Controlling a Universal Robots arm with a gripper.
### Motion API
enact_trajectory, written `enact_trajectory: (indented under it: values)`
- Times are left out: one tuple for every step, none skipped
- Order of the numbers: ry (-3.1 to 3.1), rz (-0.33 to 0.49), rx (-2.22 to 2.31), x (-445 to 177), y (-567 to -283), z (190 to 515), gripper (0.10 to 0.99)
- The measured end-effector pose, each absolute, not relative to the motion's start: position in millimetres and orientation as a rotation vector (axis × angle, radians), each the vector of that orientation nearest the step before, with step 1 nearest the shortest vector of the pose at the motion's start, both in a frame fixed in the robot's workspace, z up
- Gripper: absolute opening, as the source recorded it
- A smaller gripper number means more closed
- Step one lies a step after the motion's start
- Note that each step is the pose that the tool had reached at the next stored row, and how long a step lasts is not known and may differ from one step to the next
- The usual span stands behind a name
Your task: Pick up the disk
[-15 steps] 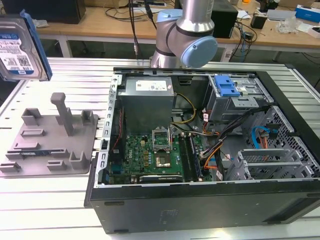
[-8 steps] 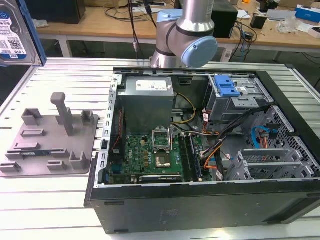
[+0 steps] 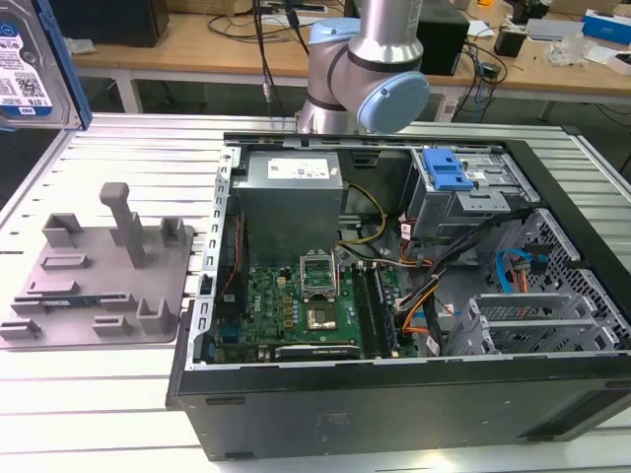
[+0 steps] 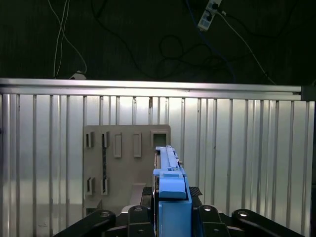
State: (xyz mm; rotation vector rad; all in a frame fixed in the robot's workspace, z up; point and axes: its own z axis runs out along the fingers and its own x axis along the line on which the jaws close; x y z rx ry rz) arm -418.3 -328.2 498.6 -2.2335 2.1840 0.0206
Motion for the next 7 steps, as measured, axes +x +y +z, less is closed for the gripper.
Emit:
enact_trajectory:
  values:
    - [2.184, 0.021, -2.233, -418.3, -328.3, 498.7, 0.369]
    - [2.184, 0.021, -2.233, -418.3, -328.3, 498.8, 0.369]
    - [2.184, 0.021, -2.233, -418.3, -328.3, 498.9, 0.369]
    - [2.184, 0.021, -2.233, -418.3, -328.3, 499.0, 0.369]
    - [2.184, 0.021, -2.233, -418.3, -328.3, 499.1, 0.369]
    - [2.184, 0.021, -2.233, -418.3, -328.4, 499.1, 0.369]
    - [2.184, 0.021, -2.233, -418.3, -328.4, 499.2, 0.369]
